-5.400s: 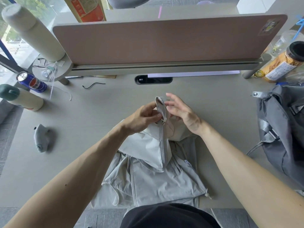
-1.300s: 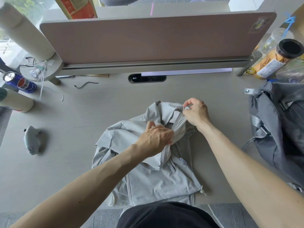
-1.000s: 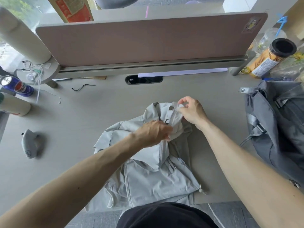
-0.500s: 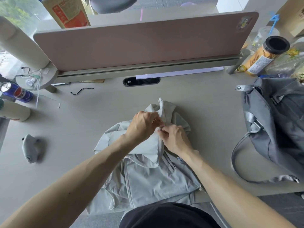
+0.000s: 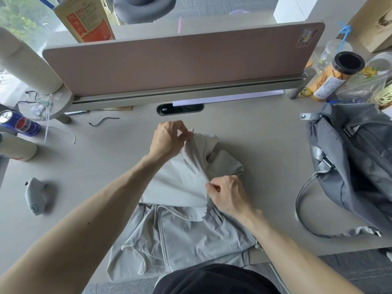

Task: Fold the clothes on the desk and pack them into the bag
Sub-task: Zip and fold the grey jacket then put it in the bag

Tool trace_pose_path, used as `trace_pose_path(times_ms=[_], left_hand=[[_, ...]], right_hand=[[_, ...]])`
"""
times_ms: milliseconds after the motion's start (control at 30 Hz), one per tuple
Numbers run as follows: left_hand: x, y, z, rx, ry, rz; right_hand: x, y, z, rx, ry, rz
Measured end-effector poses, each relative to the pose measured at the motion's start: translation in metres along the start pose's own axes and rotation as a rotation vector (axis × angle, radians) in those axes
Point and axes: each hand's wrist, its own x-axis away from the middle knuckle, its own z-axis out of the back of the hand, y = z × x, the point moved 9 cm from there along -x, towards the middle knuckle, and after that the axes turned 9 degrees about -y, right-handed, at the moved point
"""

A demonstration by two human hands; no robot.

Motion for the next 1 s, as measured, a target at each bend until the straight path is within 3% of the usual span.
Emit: trace_pose_path(times_ms=[233,467,600,767,900,1000], left_hand=[[-0.012,-0.010,0.009,0.015,-0.007,0.035],[-0.016,-0.025,-0.001,0.374,-0.122,0.121],[-0.023,-0.025,0.009,0.297,-0.131,0.090],[-0.044,-0.017,0.029,0.086,-0.017,0.026],[-0.057,-0.014,0.033,0.133,0.067,0.002],[-0.065,-0.033,0.035,0.201,0.050,0.017]], right_hand=[[0.014,0.007,-0.001,-0.028,0.015,0.034],[0.002,0.015,-0.015,-0.010,-0.053,-0.005],[-0.007,0.012,-0.016,-0.041,-0.059,-0.012],[-0.021,-0.003,-0.013,-0.052,-0.031,0.010],[-0.044,-0.011,-0.020,-0.107,-0.116,0.007],[-0.058,0.017,-0.025,-0.167,-0.177,-0.124]])
